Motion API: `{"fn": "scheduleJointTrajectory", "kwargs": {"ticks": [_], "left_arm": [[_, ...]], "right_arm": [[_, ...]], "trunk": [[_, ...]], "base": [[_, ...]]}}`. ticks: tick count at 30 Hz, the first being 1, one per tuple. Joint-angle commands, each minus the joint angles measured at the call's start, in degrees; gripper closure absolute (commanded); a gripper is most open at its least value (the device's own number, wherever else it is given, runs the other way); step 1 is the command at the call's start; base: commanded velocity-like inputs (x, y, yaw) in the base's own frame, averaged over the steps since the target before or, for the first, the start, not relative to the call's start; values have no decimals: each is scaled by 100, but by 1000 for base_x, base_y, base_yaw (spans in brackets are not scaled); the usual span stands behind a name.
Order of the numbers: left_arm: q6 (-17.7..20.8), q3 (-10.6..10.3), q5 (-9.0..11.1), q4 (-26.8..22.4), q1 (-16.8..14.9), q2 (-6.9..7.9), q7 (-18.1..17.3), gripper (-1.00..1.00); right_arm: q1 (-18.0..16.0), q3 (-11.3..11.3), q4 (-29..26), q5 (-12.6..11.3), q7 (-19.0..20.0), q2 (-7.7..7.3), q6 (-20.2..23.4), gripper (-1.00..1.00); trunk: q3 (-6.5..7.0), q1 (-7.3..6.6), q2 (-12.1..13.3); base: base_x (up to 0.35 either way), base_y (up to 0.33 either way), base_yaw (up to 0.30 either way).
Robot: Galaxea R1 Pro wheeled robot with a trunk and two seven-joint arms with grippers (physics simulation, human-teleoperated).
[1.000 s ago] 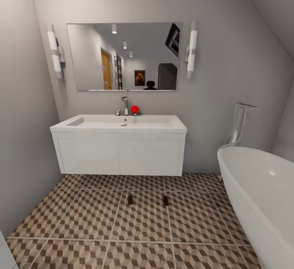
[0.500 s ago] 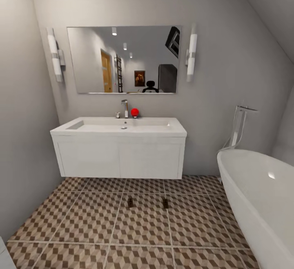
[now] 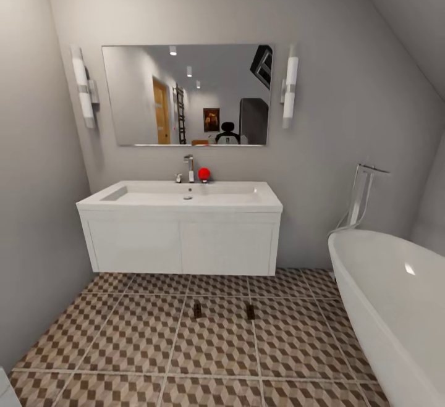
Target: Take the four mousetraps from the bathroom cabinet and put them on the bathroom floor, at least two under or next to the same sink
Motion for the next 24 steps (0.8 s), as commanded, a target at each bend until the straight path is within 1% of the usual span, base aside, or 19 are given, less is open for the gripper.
{"fn": "scheduleJointTrajectory", "kwargs": {"ticks": [1, 9, 24], "left_arm": [[-19, -20, 39, 5, 2, -4, 8, -100], [-24, -21, 45, 4, 10, -12, 10, -100], [-266, -20, 47, 4, 16, -18, 17, -100]], "right_arm": [[-5, -36, 17, 0, 12, -3, -36, -100], [-2, -37, 17, -38, -25, 3, -30, -100], [-1, -37, 20, -44, -54, -16, 10, -100]], "trunk": [[12, -24, 39], [156, -199, 359], [156, -199, 359]], "base": [[0, 0, 0], [0, 0, 0], [0, 0, 0]]}}
